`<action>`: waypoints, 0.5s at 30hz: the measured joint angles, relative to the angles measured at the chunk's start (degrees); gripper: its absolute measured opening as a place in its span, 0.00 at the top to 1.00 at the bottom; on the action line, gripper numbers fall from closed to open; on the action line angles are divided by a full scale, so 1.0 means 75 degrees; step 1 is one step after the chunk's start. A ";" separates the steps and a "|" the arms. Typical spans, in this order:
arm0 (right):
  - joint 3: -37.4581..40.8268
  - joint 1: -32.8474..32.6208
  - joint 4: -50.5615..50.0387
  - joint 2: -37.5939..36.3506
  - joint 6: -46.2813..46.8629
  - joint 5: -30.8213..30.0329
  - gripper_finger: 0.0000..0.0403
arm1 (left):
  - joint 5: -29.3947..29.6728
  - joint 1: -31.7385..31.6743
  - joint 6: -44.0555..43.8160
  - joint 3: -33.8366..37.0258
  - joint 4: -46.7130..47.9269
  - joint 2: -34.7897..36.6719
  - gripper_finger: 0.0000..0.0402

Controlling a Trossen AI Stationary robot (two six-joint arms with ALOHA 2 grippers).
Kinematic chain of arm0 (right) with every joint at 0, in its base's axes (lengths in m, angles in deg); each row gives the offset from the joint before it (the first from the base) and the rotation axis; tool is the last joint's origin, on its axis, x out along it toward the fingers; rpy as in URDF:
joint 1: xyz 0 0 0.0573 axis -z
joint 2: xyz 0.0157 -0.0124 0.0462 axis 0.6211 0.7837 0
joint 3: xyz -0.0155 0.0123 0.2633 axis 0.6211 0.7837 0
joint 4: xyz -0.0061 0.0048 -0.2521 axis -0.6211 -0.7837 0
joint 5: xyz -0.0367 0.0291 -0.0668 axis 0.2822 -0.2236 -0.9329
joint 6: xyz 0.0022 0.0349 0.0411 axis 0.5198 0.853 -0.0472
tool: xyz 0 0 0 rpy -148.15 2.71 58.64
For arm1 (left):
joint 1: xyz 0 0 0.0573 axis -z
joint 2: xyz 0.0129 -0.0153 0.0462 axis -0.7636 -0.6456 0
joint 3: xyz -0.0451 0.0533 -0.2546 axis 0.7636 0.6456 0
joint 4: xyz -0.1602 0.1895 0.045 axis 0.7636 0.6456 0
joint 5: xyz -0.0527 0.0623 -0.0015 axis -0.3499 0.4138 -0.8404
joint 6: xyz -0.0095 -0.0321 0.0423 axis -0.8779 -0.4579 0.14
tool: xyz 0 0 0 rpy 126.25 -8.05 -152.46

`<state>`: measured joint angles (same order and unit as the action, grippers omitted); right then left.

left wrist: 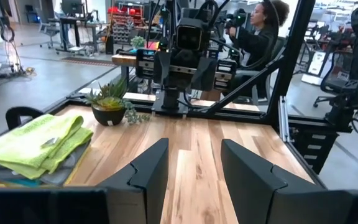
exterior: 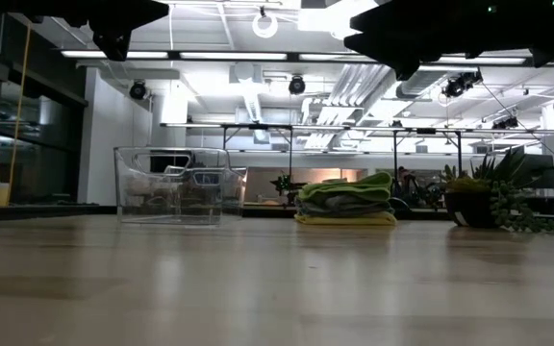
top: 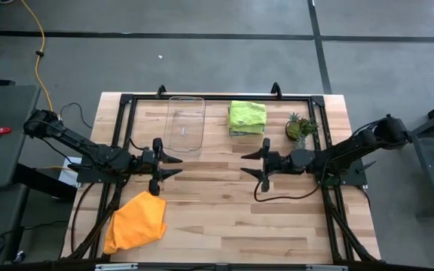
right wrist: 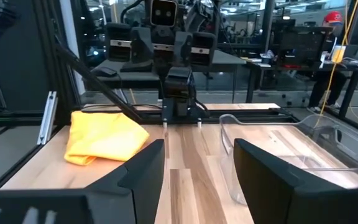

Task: Fold microfiber towels
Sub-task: Fold the orange microfiber cloth

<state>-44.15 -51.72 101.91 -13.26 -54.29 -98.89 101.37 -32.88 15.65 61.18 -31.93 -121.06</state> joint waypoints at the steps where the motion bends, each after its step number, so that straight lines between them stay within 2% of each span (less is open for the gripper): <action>1: 0.0000 0.0008 -0.0001 0.0000 0.0005 -0.0004 0.54 | 0.0000 -0.0001 0.0076 0.0000 -0.0032 0.0000 0.66; 8: 0.0000 0.0032 -0.0026 0.0000 -0.0061 -0.0001 0.54 | 0.0000 -0.0001 0.0447 0.0000 -0.0149 0.0000 0.66; 15: 0.0000 0.0035 0.0037 0.0003 -0.0055 0.0004 0.54 | -0.0208 0.0001 0.0051 0.0000 -0.0209 -0.0003 0.66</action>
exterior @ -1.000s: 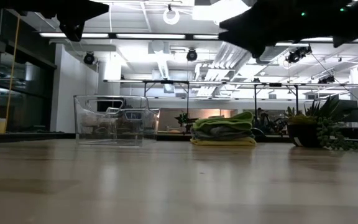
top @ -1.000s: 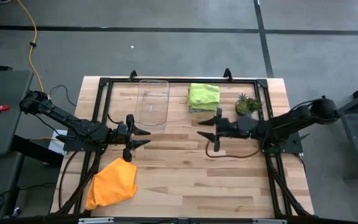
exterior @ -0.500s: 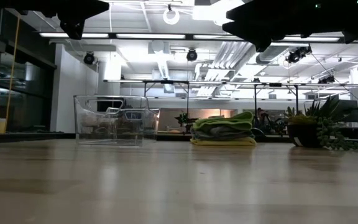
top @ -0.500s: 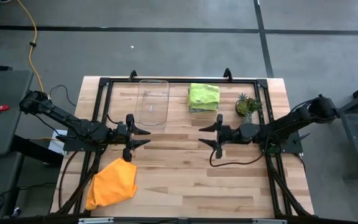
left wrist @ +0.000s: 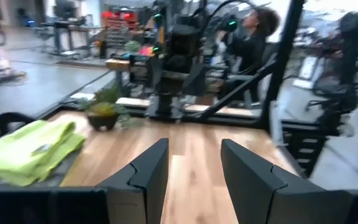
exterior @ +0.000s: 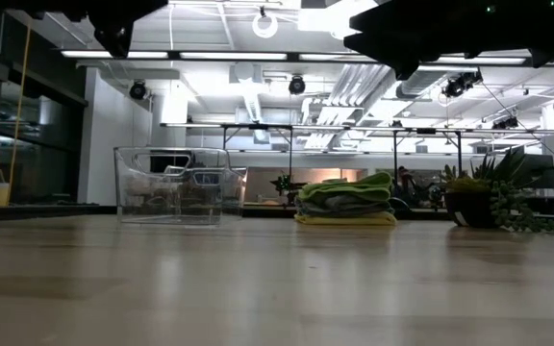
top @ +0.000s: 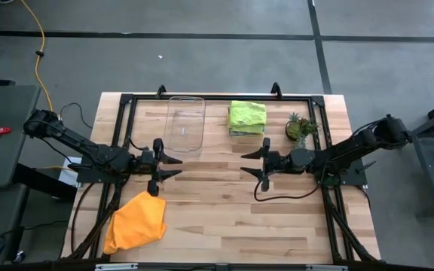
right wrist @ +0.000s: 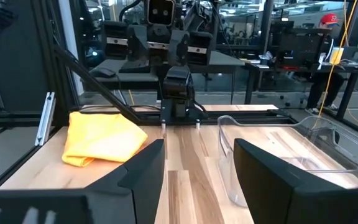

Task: Fold microfiber towels
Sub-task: Fold the orange microfiber cloth

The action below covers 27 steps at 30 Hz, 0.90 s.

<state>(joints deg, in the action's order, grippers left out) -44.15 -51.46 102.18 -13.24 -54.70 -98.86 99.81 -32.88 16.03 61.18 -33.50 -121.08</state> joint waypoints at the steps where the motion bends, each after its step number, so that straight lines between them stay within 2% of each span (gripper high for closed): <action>1: 0.0000 0.0000 0.0010 0.0000 0.0036 0.0001 0.54 | -0.0165 0.0002 0.0002 0.0000 -0.0100 -0.0007 0.66; 5: 0.0000 0.0000 0.0045 0.0000 0.0083 0.0005 0.54 | -0.0690 0.0294 0.0200 -0.0007 -0.0942 -0.0368 0.66; 7: 0.0000 0.0000 0.0047 0.0000 0.0176 0.0005 0.54 | -0.0573 0.0650 0.0419 -0.0224 -0.1076 -0.0750 0.66; 10: 0.0000 0.0000 0.0047 0.0000 0.0260 0.0008 0.54 | -0.0005 0.1303 0.0428 -0.0937 -0.0327 -0.1497 0.65; 14: 0.0000 0.0000 0.0046 0.0001 0.0259 0.0008 0.54 | 0.0686 0.2194 -0.0154 -0.2527 0.2529 -0.2620 0.63; 18: 0.0000 0.0000 0.0034 0.0003 0.0262 0.0008 0.54 | 0.0811 0.2893 -0.1546 -0.4383 0.5967 -0.3702 0.59; 22: 0.0000 0.0000 0.0012 0.0003 0.0287 0.0008 0.54 | 0.0287 0.3432 -0.3253 -0.5641 0.8759 -0.4681 0.53; 27: 0.0000 0.0000 -0.0008 0.0003 0.0467 0.0008 0.54 | -0.1084 0.4073 -0.5128 -0.5931 1.0147 -0.5492 0.48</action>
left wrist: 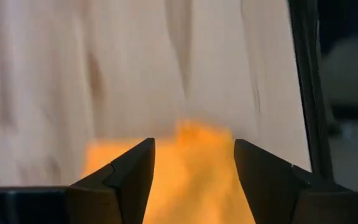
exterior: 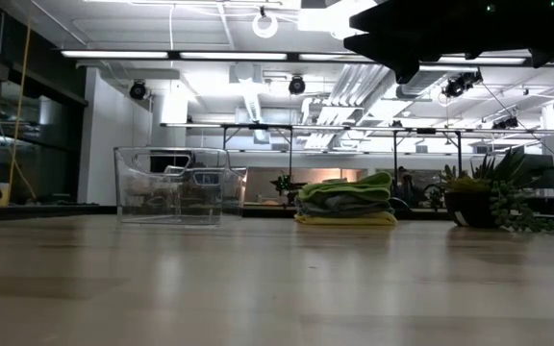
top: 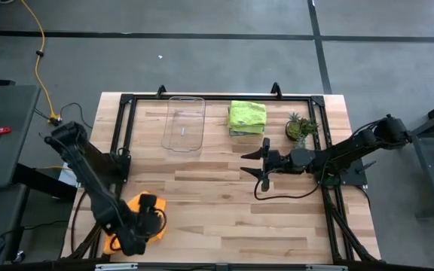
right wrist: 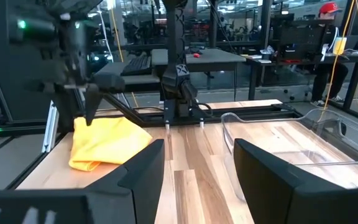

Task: Fold microfiber towels
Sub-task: Fold the orange microfiber cloth

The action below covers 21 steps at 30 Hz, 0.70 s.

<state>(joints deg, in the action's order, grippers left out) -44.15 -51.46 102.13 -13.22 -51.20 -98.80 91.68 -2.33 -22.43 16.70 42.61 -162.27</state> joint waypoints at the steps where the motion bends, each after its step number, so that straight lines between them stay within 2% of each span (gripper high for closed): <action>1: 0.0000 -0.0003 -0.0002 0.0000 -0.0001 0.0000 0.54 | -0.0306 0.0114 -0.0303 0.0000 0.0171 -0.0134 0.47; 3: 0.0000 -0.0003 -0.0009 0.0000 0.0011 0.0000 0.54 | -0.0682 0.0366 -0.0867 0.0000 0.0492 -0.0423 0.47; 6: 0.0000 -0.0003 -0.0024 0.0000 0.0005 0.0001 0.54 | -0.0641 0.0748 -0.1379 0.0000 0.0788 -0.0858 0.48; 9: 0.0000 -0.0003 -0.0026 0.0000 0.0009 0.0000 0.54 | -0.0688 0.1007 -0.1424 0.0000 0.0831 -0.1269 0.50; 12: 0.0000 -0.0003 -0.0026 0.0000 -0.0001 0.0000 0.54 | -0.1060 0.1019 -0.1472 0.0000 0.0847 -0.1625 0.55; 15: 0.0000 -0.0003 -0.0026 0.0000 -0.0004 0.0000 0.54 | -0.1255 0.0914 -0.1429 0.0000 0.1051 -0.1913 0.65; 21: 0.0000 -0.0003 -0.0026 0.0000 -0.0007 0.0000 0.54 | -0.0980 0.0562 -0.1016 0.0001 0.1486 -0.2024 0.96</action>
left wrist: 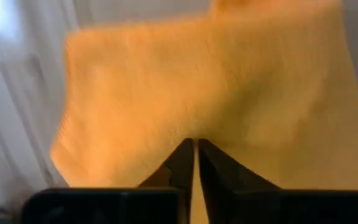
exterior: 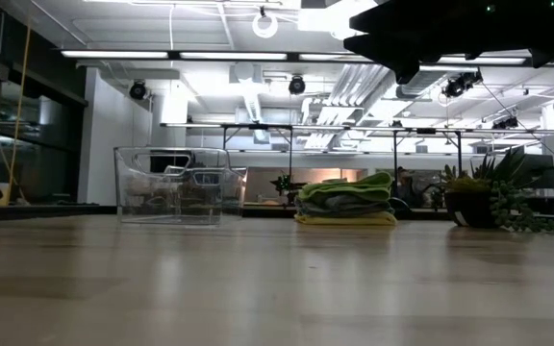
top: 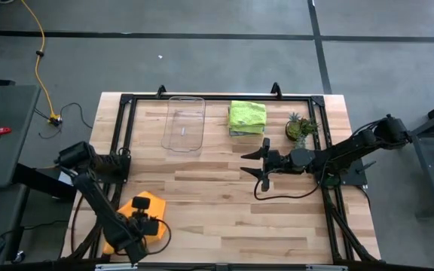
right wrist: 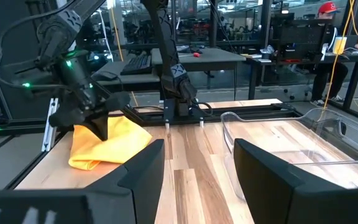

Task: Fold microfiber towels
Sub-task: Fold the orange microfiber cloth

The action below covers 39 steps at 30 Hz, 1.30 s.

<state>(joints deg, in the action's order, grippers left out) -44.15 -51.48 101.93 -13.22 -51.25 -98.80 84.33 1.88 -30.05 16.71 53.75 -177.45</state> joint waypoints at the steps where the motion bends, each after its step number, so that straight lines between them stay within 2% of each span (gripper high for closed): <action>1: 0.0000 0.0000 0.0000 0.0000 0.0000 0.0000 0.54 | 0.0114 -0.0105 0.0128 0.0002 -0.0032 0.0000 0.98; 5: 0.0000 0.0000 0.0000 0.0000 0.0002 0.0000 0.54 | 0.0228 -0.0630 0.0941 0.0002 -0.0201 -0.0012 0.98; 9: 0.0000 0.0000 0.0000 0.0000 0.0003 0.0000 0.54 | -0.0272 -0.1179 0.1510 0.0005 -0.0323 -0.0099 0.99; 18: 0.0000 0.0000 -0.0094 0.0000 0.0000 0.0000 0.54 | -0.0962 -0.1834 0.2637 0.0002 -0.1021 -0.0241 1.00; 27: -0.0003 0.0000 -0.0155 0.0000 0.0003 0.0000 0.54 | -0.0996 -0.2397 0.3968 -0.0033 -0.1161 -0.0868 1.00; 29: -0.0003 0.0003 -0.0163 0.0000 0.0003 0.0000 0.54 | -0.0682 -0.2515 0.4384 -0.0086 -0.1656 -0.0866 1.00; 34: -0.0003 0.0003 -0.0154 0.0000 0.0003 0.0000 0.54 | 0.0833 -0.3011 0.5665 -0.0223 -0.3096 -0.0851 1.00; 37: -0.0003 0.0003 -0.0154 0.0000 0.0002 0.0000 0.54 | 0.1076 -0.3532 0.6670 -0.0231 -0.4507 -0.0848 1.00; 39: -0.0003 0.0003 -0.0154 0.0000 0.0003 0.0000 0.54 | 0.0925 -0.3935 0.7269 -0.0232 -0.5560 -0.0898 1.00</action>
<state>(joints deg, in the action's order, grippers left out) -44.18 -51.46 100.77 -13.22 -51.23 -98.80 91.27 -27.63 24.47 14.97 12.05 -184.19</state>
